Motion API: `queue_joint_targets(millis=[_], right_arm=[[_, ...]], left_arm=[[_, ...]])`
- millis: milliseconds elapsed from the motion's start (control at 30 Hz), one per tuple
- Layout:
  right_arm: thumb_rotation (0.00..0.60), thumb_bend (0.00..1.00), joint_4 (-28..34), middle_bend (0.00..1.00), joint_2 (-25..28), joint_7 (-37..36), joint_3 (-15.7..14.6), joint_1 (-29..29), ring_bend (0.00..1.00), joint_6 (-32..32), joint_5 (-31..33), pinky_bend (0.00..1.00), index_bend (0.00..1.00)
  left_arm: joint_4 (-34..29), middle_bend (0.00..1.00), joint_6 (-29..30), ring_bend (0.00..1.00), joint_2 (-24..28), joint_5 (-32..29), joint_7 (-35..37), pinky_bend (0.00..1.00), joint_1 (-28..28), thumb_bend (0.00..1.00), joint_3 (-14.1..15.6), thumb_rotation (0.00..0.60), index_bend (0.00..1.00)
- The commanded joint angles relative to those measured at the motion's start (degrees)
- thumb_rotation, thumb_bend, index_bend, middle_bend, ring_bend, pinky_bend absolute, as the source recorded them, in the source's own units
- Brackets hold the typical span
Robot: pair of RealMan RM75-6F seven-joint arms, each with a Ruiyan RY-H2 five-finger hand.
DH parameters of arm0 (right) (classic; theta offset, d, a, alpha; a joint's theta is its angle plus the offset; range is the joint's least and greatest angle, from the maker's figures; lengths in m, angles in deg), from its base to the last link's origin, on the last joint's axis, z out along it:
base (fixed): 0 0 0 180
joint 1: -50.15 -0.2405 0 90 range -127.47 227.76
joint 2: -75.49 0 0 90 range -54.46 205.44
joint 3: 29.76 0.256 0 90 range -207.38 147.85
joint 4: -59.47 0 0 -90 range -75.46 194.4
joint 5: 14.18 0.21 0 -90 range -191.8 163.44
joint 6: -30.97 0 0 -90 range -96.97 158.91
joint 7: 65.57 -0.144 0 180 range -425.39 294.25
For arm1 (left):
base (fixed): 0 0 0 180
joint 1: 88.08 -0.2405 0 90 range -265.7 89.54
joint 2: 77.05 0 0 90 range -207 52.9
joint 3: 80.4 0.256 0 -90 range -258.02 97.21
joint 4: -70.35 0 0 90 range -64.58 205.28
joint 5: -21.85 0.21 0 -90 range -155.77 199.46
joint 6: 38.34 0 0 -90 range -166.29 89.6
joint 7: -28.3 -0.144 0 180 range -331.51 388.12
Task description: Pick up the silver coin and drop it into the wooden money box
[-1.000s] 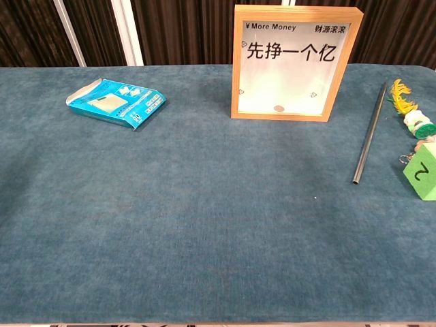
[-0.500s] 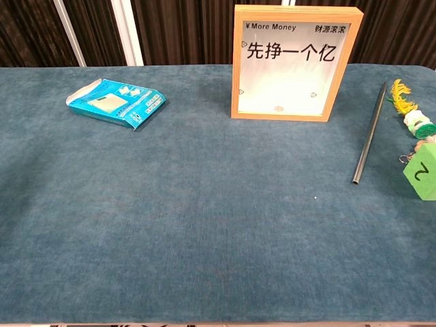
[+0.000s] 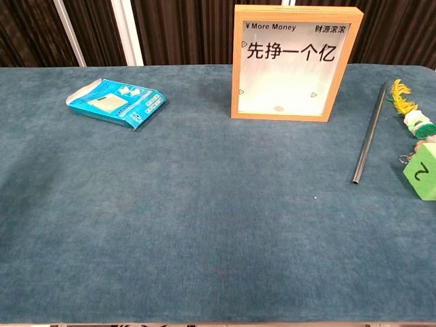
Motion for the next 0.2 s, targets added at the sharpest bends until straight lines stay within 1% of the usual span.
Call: queue_joint_targets(millis=[33, 200], right_arm=[[0.600, 0.43, 0.1, 0.04, 0.4, -0.2, 0.6, 0.6, 0.00, -0.3, -0.7, 0.00, 0.16], [0.600, 0.43, 0.4, 0.04, 0.6, 0.5, 1.1, 1.0, 0.00, -2.8, -0.5, 0.00, 0.15]], left_arm=[[0.4, 0.03, 0.1, 0.00, 0.0, 0.5, 0.2, 0.00, 0.0, 0.36, 0.1, 0.600, 0.25], [0.8, 0.03, 1.0, 0.00, 0.0, 0.9, 1.7, 0.00, -0.1, 0.35, -0.3, 0.600, 0.25]])
